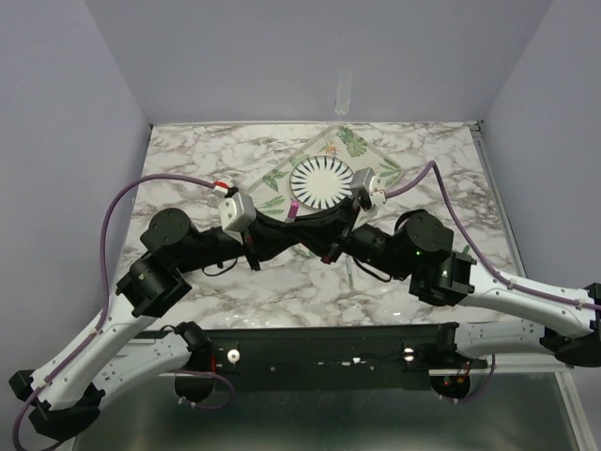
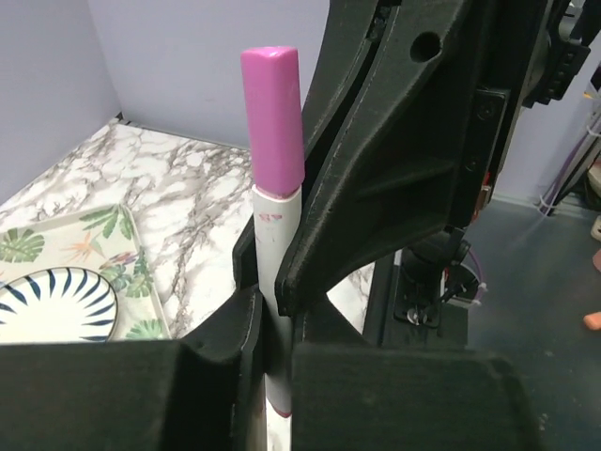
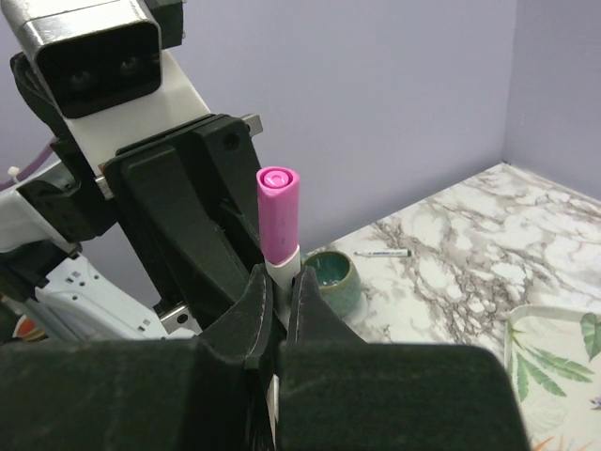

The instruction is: Insert the pens into the pen caps

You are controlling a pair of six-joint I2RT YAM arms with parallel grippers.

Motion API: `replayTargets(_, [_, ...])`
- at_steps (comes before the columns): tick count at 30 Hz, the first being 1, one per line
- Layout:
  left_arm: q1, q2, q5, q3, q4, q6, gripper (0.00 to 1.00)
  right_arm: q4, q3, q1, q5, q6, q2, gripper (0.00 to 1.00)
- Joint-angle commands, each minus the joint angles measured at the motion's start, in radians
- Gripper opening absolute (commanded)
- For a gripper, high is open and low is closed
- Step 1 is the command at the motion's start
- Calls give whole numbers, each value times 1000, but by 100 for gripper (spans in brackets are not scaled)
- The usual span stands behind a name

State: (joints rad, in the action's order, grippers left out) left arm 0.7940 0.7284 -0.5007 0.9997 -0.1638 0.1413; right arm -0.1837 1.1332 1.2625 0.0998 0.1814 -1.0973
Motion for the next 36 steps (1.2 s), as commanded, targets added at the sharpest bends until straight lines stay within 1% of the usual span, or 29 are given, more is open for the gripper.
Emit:
replayTargets(1, [2,0,-53,-9,72,20,0,-42,-35,3,-29,36,33,1])
replayTargets(3, [4,2,-64,-21,79,24,0,-34,-27,3,-38,39,33,2])
replayTargets(4, [4,0,-62,-26,81,26,0,-7,-6,3,-43,46,31,8])
replayTargets(5, [4,0,-62,-32,79,24,0,13,6,3,-54,47,31,34])
replayTargets(6, [4,-3,-53,-36,72,20,0,33,20,3,-60,47,34,47])
replayTargets(7, [2,-4,-50,-39,61,15,0,73,39,2,-64,52,37,55])
replayTargets(8, [4,-9,-47,-48,58,4,0,84,46,3,-78,50,49,69])
replayTargets(9, [4,-14,-45,-53,55,0,0,95,51,2,-78,49,56,75])
replayTargets(11, [4,-26,-36,-67,56,-5,0,136,80,3,-45,46,66,80])
replayTargets(15, [4,-38,-39,-75,55,-9,0,181,141,3,-6,32,53,81])
replayTargets(19, [4,-43,-52,-67,49,4,0,265,226,3,20,38,11,80])
replayTargets(21, [2,-47,-55,-61,47,17,0,303,276,2,35,41,-15,78])
replayTargets(25, [2,-49,-64,-52,50,66,0,325,318,-3,15,93,-55,69])
replayTargets(29, [4,-44,-58,-38,50,132,0,348,353,-5,9,135,-75,66])
replayTargets(36, [2,-49,-62,-32,50,159,0,349,370,-9,-11,136,-102,61])
